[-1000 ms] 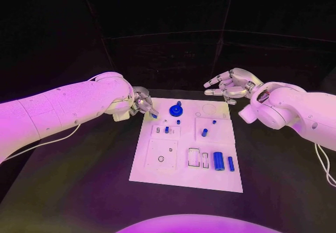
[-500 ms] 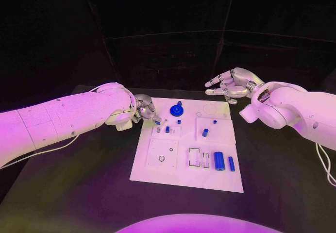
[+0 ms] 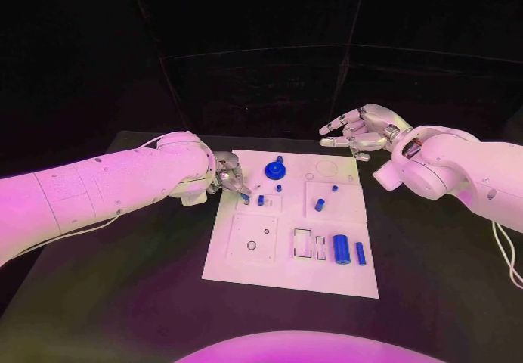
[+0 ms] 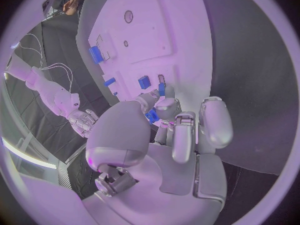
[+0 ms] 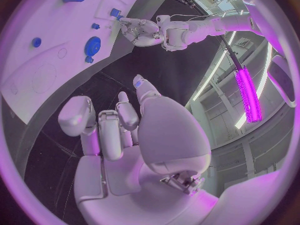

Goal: Assemble the parts on the task board

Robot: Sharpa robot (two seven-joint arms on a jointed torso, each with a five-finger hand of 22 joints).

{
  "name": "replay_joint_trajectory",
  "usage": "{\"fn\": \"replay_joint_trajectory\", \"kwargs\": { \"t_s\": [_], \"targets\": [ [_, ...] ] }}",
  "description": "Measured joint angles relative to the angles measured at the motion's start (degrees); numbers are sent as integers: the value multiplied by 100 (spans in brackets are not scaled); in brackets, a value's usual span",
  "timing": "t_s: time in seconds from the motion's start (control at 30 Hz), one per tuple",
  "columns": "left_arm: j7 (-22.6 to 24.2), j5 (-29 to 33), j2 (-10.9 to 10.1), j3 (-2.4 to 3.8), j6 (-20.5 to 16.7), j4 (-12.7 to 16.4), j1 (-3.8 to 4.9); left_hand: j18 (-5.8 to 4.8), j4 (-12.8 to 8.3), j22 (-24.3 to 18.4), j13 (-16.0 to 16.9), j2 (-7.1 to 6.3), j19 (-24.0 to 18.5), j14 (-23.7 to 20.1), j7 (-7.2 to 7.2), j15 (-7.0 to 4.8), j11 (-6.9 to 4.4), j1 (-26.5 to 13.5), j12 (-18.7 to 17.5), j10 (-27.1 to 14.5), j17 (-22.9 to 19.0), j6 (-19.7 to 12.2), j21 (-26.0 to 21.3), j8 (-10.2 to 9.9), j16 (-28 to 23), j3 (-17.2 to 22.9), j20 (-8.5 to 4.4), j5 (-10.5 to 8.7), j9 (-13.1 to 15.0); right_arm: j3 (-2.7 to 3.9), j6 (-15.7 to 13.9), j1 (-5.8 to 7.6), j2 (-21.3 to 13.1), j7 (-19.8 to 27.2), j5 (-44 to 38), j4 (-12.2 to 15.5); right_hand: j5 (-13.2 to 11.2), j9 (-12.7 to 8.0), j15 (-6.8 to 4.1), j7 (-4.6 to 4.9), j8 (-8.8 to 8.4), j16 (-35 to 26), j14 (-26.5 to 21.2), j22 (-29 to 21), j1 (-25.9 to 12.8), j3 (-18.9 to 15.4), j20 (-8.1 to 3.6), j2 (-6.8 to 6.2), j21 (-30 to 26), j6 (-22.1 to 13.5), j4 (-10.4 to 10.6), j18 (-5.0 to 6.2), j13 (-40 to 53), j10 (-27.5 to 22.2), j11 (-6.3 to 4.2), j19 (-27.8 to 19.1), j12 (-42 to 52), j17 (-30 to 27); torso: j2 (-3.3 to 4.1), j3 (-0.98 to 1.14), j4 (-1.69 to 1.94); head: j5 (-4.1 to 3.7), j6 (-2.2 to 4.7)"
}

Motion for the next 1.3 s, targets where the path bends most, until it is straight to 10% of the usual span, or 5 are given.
{"fn": "replay_joint_trajectory", "kwargs": {
  "t_s": [1.3],
  "targets": [
    [-60,-146,47,18,440,2,9,0,16,10,-12,-53,0,0,14,0,-21,-21,-29,21,0,-11,-24,71,0,126,0,49,34,0,33,-1,16,-10,-18,-2,0,0,0,0,-1,0,0,1,0,0,0,0,0,0,0,0,0,0,0,0,0,-1,-1,-2,0,4,-66]
  ]
}}
